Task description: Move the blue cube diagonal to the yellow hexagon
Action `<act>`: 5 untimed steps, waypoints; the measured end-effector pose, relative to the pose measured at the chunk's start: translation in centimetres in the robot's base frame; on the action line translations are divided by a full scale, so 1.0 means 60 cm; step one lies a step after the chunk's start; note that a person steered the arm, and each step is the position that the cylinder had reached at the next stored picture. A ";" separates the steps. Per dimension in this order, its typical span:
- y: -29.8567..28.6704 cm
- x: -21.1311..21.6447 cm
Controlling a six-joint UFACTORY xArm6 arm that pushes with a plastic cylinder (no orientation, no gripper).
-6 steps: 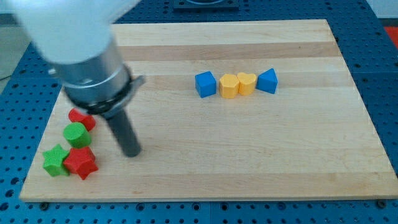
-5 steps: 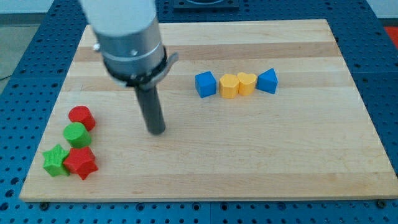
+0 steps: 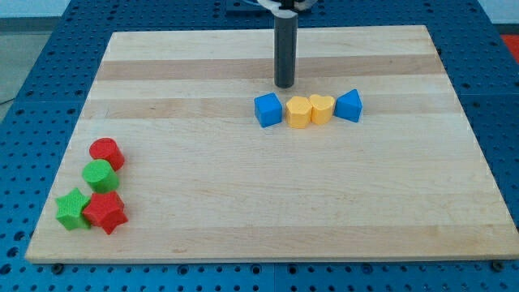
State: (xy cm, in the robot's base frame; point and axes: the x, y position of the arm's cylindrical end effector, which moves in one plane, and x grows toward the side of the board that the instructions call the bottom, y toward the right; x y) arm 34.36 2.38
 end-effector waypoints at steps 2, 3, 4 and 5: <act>-0.056 0.097; -0.068 0.125; -0.021 0.126; -0.012 0.172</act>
